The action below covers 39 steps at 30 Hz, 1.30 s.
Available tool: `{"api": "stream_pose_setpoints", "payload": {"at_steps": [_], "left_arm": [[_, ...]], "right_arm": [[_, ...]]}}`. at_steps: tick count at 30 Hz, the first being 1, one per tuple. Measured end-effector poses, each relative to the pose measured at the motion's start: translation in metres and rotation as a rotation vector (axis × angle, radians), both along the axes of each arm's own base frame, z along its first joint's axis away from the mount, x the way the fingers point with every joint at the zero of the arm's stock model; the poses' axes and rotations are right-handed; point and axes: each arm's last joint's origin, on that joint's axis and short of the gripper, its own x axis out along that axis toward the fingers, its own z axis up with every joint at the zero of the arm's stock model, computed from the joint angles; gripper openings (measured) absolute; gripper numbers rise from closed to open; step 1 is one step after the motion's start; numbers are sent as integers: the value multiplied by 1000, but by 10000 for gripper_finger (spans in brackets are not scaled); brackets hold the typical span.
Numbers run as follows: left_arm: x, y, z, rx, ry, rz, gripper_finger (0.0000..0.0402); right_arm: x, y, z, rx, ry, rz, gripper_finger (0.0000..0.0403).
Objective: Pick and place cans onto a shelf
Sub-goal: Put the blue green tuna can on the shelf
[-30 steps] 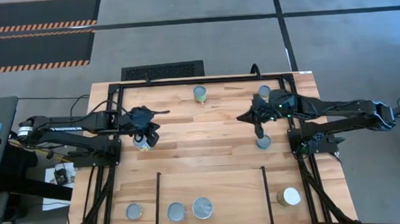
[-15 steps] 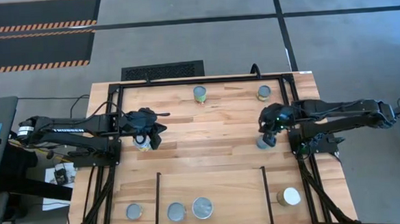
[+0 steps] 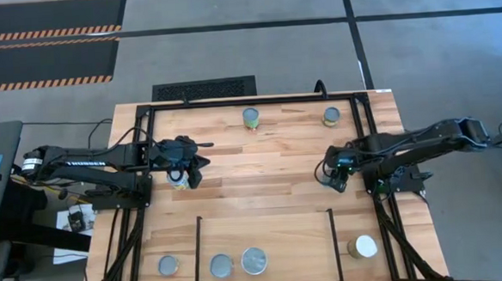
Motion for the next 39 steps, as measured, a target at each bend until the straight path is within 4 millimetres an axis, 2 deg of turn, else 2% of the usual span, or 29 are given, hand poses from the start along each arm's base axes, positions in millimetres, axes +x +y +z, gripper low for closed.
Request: {"api": "stream_pose_setpoints", "payload": {"at_steps": [3, 7, 18, 22, 27, 31, 34, 39], "left_arm": [[0, 0, 0, -1, 1, -10, 0], [0, -1, 0, -4, 3, -29, 0], [0, -7, 0, 0, 3, -63, 0], [1, -7, 0, -3, 2, -61, 0], [1, -7, 0, -7, -2, -58, 0], [0, -8, 1, -8, -12, -54, 0], [0, -9, 2, -6, -14, -58, 0], [0, -9, 2, -5, -16, -57, 0]], "right_arm": [[5, 8, -4, -6, 9, 48, 223], [9, 17, -10, -28, 54, 112, 229], [27, 30, -38, -92, 175, 197, 207], [32, 30, -47, -111, 222, 219, 170], [36, 30, -51, -104, 230, 283, 78], [36, 29, -40, -61, 181, 330, 14], [38, 28, -21, -12, 120, 351, 17], [45, 26, 21, 28, -7, 372, 11]]}}
